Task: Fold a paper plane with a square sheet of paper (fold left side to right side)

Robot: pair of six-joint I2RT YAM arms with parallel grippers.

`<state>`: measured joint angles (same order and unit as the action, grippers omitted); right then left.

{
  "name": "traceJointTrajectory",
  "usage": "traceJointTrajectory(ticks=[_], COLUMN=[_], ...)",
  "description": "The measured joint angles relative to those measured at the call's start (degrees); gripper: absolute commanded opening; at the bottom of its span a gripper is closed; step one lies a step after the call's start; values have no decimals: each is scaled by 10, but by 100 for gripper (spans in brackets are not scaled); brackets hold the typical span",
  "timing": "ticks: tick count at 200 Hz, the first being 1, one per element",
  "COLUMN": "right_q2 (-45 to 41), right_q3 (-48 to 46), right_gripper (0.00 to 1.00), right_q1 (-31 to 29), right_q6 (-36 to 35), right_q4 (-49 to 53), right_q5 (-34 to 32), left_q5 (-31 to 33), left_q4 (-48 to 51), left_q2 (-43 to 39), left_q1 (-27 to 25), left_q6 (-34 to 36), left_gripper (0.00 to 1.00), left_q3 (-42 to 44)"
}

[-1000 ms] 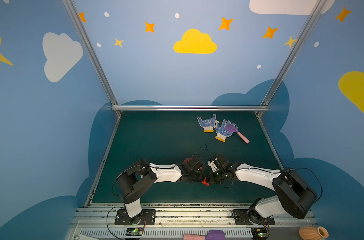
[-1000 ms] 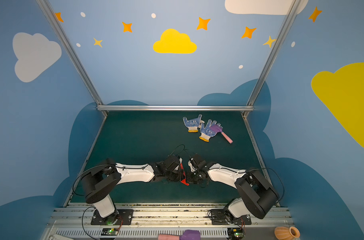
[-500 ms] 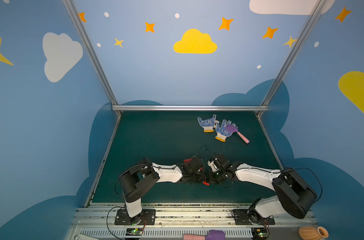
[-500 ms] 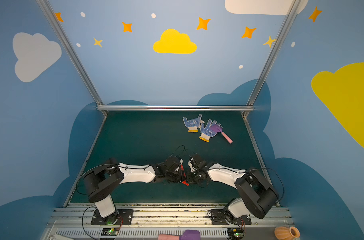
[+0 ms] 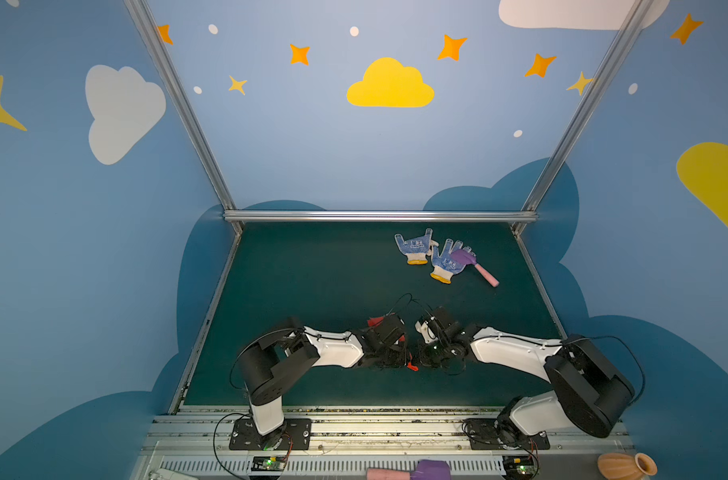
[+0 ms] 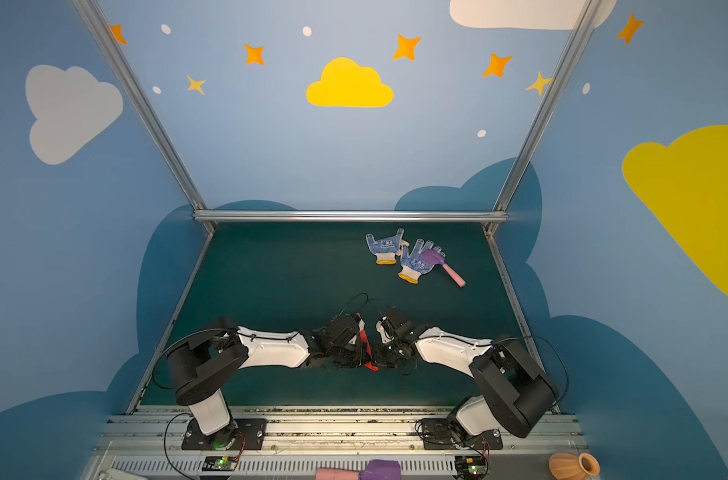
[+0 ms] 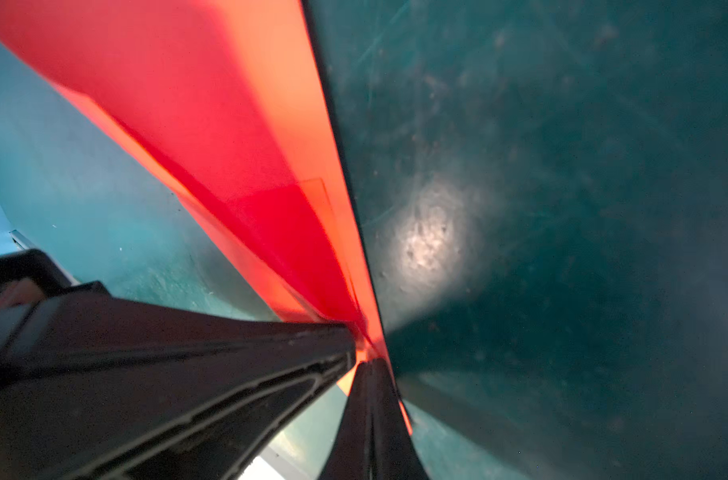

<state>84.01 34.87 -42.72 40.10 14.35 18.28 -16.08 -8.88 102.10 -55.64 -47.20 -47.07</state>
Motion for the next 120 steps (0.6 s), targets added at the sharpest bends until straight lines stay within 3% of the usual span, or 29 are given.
traceJointTrajectory(ticks=[120], right_q2=[0], right_q3=[-2], right_gripper=[0], right_q1=[2], right_q6=[0], right_q4=[-2], right_q5=[2], left_q5=[-17], left_q4=[-41], left_q2=[-11], left_q1=[66], left_q6=[-3], left_gripper=[4], left_q3=[35])
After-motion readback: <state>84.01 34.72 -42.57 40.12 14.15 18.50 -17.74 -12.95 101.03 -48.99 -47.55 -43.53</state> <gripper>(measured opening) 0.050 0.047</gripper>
